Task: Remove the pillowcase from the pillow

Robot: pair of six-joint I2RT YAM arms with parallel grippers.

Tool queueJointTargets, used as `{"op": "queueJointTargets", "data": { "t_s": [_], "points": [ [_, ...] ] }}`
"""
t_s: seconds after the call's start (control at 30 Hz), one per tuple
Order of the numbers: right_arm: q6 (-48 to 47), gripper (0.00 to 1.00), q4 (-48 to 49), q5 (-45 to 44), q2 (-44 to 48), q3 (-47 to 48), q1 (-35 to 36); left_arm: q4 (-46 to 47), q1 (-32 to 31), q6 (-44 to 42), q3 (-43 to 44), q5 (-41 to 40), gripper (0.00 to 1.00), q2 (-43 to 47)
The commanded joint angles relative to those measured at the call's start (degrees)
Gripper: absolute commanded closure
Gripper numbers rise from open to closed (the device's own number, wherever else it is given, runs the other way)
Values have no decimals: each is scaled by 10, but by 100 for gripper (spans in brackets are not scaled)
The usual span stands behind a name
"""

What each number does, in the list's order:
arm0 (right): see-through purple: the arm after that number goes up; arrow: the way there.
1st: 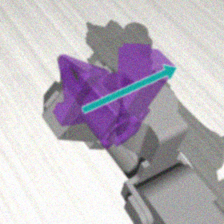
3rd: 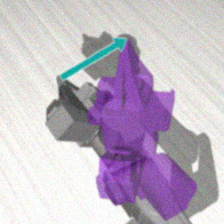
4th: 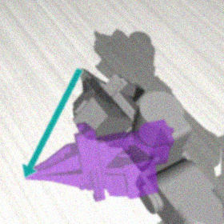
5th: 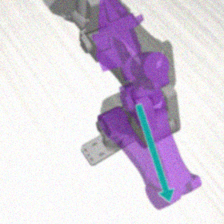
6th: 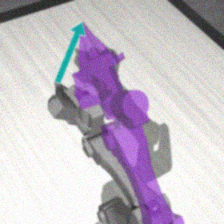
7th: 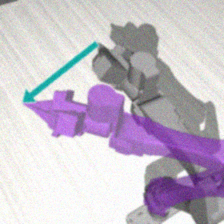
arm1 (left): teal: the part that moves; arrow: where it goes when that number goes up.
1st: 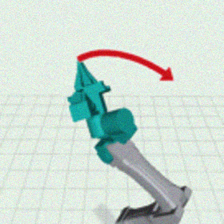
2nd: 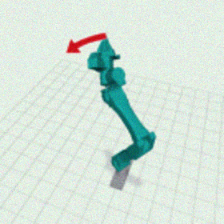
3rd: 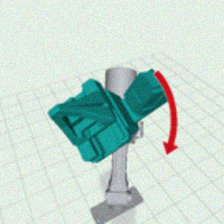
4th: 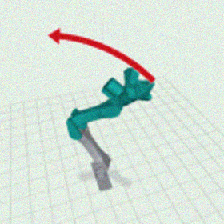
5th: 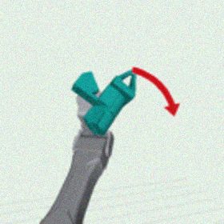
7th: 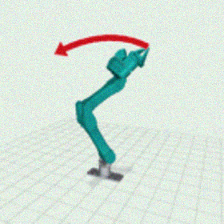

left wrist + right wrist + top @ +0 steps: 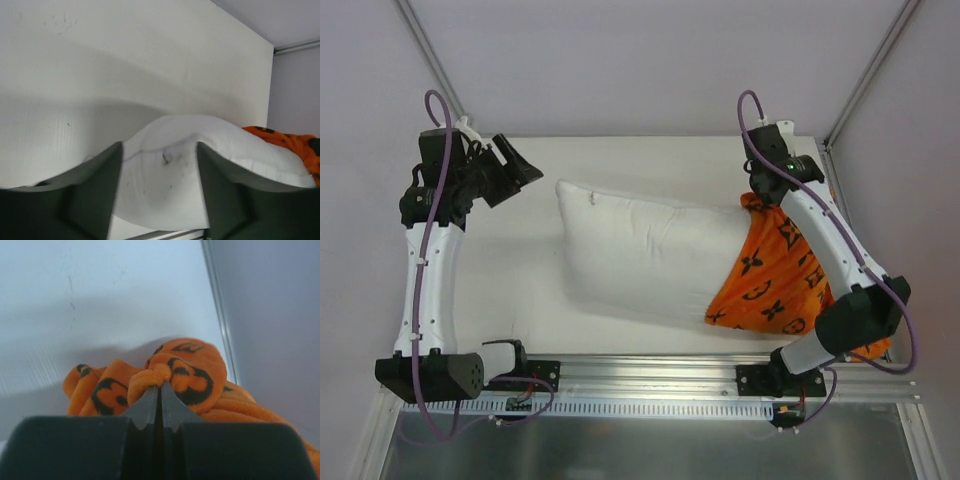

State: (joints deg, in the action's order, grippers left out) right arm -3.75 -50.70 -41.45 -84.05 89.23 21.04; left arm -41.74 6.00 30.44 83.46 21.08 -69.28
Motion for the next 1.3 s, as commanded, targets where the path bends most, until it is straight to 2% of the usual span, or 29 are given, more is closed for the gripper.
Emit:
{"op": "queueJointTargets", "data": {
  "t_s": [0.0, 0.07, 0.13, 0.2, 0.23, 0.27, 0.3, 0.33, 0.4, 0.43, 0.5, 0.57, 0.77, 0.93, 1.13, 1.17, 1.2, 1.23, 1.27],
  "points": [
    [-16, 99, 22, 90, -56, 51, -12, -6, -24, -47, 27, -25, 26, 35],
    [-19, 99, 20, 106, -74, 66, -18, -10, -41, -56, 20, -7, 16, 41],
    [-20, 99, 4, 133, -99, 95, -25, -14, -57, -64, -10, -1, 11, 49],
    [-21, 99, -19, 156, -117, 119, -29, -15, -84, -64, -40, -6, 10, 56],
    [-21, 95, -30, 168, -123, 145, -31, -14, -92, -59, -71, -11, 9, 57],
    [-21, 88, -40, 184, -138, 158, -34, -14, -109, -57, -84, -17, 9, 57],
    [-15, 53, -59, 203, -143, 169, -39, -13, -118, -55, -95, -24, 8, 55],
    [-14, 34, -64, 210, -144, 178, -42, -13, -124, -51, -111, -27, 8, 48],
    [-6, 6, -69, 238, -134, 191, -55, -5, -138, -50, -123, -33, 6, 42],
    [-2, 4, -70, 249, -127, 197, -60, -1, -140, -49, -134, -36, 5, 32],
    [1, 0, -73, 264, -104, 213, -71, 9, -144, -48, -141, -37, 4, 19],
    [2, 3, -79, 260, -86, 225, -72, 12, -145, -36, -156, -56, 2, -5],
    [3, 4, -86, 241, -2, 189, -72, 64, -162, -6, -189, -44, 1, -45],
    [33, 4, -48, 256, 119, 29, -71, 90, -181, -3, -188, -32, 1, -67],
    [56, 4, -70, 262, 241, -111, -71, 105, -204, -8, -205, -10, 1, -130],
    [58, 4, -70, 267, 258, -129, -71, 122, -210, -11, -208, 5, 5, -136],
    [65, 4, -70, 269, 275, -147, -71, 128, -216, -22, -207, 13, 15, -145],
    [71, 4, -69, 268, 292, -181, -71, 130, -222, -27, -202, 16, 34, -148],
    [76, 4, -72, 265, 322, -196, -70, 130, -221, -29, -197, 15, 99, -150]
  ]
}}
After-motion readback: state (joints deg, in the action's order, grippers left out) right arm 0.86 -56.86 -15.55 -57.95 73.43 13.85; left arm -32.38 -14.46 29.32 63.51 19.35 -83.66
